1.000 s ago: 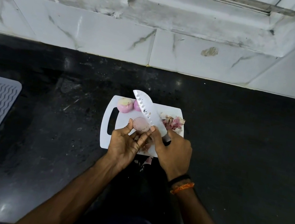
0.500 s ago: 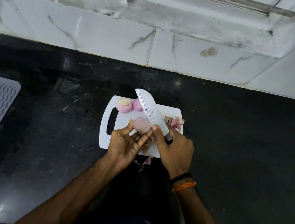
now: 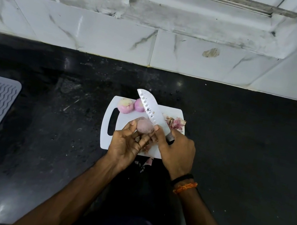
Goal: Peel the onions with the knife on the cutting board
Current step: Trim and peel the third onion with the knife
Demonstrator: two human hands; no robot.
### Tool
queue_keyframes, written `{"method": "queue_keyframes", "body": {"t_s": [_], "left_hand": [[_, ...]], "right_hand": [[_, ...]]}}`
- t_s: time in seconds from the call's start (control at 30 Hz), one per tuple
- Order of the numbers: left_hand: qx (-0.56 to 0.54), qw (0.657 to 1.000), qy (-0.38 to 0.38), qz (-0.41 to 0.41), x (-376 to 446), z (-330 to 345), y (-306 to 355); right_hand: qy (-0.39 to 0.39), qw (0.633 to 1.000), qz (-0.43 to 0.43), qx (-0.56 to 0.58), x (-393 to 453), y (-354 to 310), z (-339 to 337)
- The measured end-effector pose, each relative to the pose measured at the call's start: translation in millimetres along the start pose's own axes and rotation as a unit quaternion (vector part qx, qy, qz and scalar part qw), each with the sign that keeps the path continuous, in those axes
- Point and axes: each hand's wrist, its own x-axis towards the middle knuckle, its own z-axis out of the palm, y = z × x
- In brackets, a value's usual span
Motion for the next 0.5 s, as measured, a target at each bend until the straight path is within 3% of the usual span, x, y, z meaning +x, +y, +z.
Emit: {"method": "queue_keyframes", "body": {"t_s": [0.33, 0.5], "left_hand": [[-0.001, 1.000, 0.009, -0.001, -3.0, -1.0, -0.5], [-0.032, 0.999, 0.019, -0.019, -1.0, -0.7, 2.2]], "right_hand": [[-0.046, 0.997, -0.053, -0.026, -12.5, 0.8, 2.0], [-0.006, 1.000, -0.012, 0.016, -4.1, 3.8, -0.8]]}}
